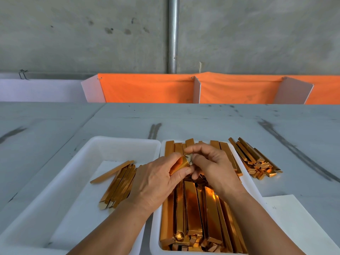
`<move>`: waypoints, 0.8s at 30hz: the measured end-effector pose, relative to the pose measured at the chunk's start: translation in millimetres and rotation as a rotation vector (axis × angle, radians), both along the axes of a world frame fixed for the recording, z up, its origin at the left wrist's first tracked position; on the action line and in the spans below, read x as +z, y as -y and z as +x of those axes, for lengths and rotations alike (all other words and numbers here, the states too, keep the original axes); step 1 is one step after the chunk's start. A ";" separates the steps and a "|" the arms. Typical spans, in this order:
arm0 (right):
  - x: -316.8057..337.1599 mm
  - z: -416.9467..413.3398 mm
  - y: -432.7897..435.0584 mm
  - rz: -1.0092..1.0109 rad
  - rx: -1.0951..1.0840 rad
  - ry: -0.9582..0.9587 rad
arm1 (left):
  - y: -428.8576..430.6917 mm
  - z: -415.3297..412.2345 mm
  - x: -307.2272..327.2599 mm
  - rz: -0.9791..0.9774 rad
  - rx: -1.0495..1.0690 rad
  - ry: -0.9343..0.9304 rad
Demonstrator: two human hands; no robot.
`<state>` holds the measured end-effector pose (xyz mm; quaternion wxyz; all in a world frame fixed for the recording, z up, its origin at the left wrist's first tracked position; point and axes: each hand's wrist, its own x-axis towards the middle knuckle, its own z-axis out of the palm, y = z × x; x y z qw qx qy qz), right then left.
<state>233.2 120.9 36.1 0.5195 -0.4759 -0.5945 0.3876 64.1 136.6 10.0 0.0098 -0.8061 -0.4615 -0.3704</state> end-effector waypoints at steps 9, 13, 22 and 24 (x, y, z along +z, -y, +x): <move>-4.0 -2.5 -0.2 0.227 -0.075 0.231 | -1.6 -1.2 -0.7 -0.027 0.013 -0.032; -4.8 -3.1 -0.5 0.236 -0.129 0.293 | -1.1 -1.5 -0.3 -0.035 0.022 -0.049; -3.7 -3.4 -2.1 0.017 -0.008 0.017 | -0.3 -1.7 1.7 -0.117 0.002 0.019; -3.8 -2.2 -2.8 -0.010 0.005 -0.003 | 0.8 -1.4 3.1 -0.113 -0.013 0.033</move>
